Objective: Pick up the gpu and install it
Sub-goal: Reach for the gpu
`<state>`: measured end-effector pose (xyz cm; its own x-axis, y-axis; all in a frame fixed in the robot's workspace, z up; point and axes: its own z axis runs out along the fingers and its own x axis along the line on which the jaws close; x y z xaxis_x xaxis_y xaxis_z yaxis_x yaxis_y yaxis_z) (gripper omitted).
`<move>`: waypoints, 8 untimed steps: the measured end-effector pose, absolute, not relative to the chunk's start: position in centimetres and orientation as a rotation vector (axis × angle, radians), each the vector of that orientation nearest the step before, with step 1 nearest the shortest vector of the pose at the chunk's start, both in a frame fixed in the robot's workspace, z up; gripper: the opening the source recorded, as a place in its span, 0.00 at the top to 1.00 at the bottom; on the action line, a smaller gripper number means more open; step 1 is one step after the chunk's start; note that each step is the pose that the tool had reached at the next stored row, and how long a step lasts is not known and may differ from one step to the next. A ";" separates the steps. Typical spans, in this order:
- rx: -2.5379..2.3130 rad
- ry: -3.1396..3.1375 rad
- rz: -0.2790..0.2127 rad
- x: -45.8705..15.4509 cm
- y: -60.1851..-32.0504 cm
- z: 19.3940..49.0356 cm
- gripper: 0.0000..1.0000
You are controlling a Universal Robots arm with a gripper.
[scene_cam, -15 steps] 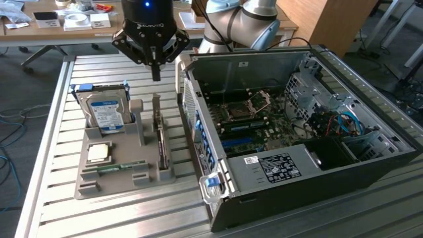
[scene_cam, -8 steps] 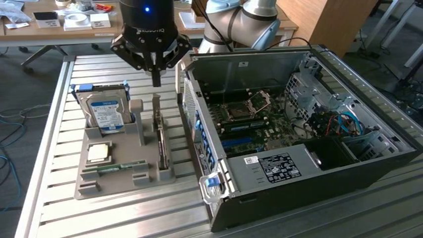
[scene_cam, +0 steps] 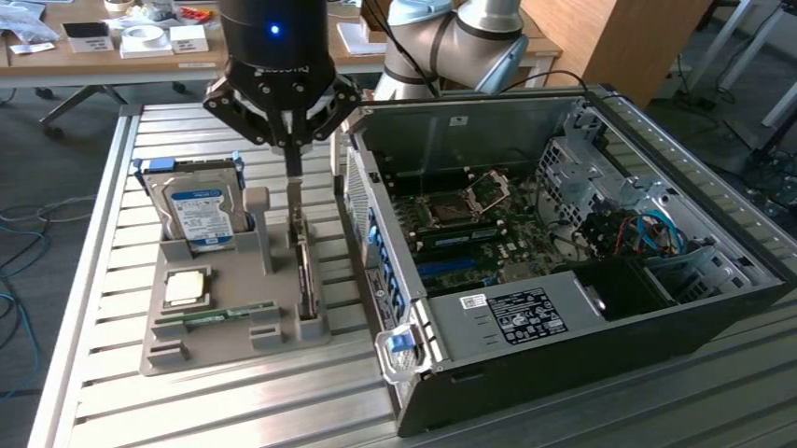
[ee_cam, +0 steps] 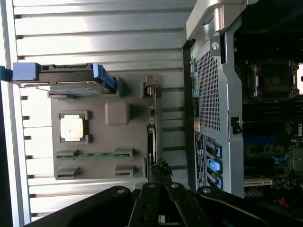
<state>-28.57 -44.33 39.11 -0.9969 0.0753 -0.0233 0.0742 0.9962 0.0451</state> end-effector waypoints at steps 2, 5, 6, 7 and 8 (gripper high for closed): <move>0.117 3.114 0.069 -28.8 -44.5 39.1 0.89; 0.117 3.114 0.069 -29.0 -44.5 39.0 0.89; 0.117 3.114 0.069 -29.0 -44.5 39.0 0.89; 0.117 3.114 0.069 -29.1 -44.5 38.9 0.89; 0.116 3.115 0.069 -29.1 -44.5 38.8 0.89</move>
<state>-29.12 -44.53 38.85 -0.9969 0.0752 -0.0217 0.0741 0.9962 0.0450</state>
